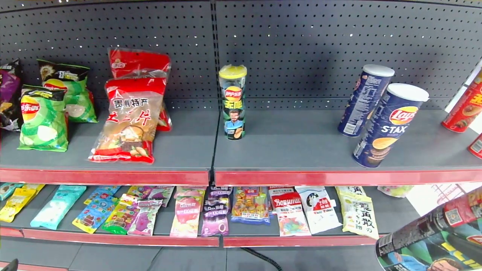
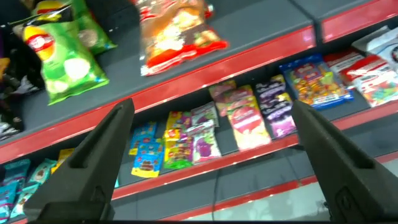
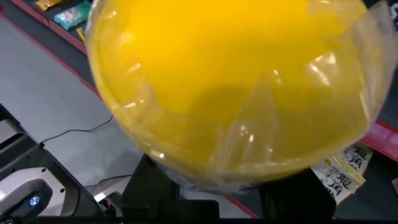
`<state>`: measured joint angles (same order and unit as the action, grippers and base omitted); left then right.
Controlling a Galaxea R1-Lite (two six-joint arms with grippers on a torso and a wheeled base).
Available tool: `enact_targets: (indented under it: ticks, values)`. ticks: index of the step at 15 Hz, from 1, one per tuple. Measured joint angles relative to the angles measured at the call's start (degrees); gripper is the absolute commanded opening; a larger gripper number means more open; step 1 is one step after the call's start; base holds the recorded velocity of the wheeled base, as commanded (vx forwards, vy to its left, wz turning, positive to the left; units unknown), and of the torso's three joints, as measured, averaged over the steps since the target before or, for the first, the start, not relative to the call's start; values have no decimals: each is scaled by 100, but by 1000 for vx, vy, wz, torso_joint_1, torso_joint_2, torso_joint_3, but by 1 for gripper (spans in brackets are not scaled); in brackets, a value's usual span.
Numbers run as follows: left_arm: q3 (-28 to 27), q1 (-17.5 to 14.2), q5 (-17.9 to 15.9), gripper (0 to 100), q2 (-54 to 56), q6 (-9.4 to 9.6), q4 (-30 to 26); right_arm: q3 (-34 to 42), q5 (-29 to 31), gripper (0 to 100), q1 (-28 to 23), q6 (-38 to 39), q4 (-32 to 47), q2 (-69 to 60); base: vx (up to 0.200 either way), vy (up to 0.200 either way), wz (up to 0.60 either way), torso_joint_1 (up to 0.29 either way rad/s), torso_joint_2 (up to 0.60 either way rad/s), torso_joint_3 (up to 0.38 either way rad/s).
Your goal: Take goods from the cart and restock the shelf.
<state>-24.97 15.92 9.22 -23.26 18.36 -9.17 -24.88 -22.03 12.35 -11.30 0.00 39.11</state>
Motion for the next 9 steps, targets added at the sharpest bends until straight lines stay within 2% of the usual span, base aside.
enact_targets:
  ticks: [3,5,6,7,9]
  values:
    - [6,-5,0,100,26,2,-5,9,-2,0,2,-2,0,6,0,200,0,1,5,2]
    - [11,-2,0,100,30,6,-5,9,0,0,2,0,2,17,0,0,0,0,0,0]
    - [16,0,2,100,33,66,-5,9,-5,0,2,0,0,17,0,0,0,0,0,0]
    - [22,1,2,100,37,205,-7,7,-5,0,2,-2,0,17,0,0,0,0,0,0]
    - [28,-5,4,100,41,260,-7,7,-2,0,5,0,2,24,0,0,0,0,0,0]
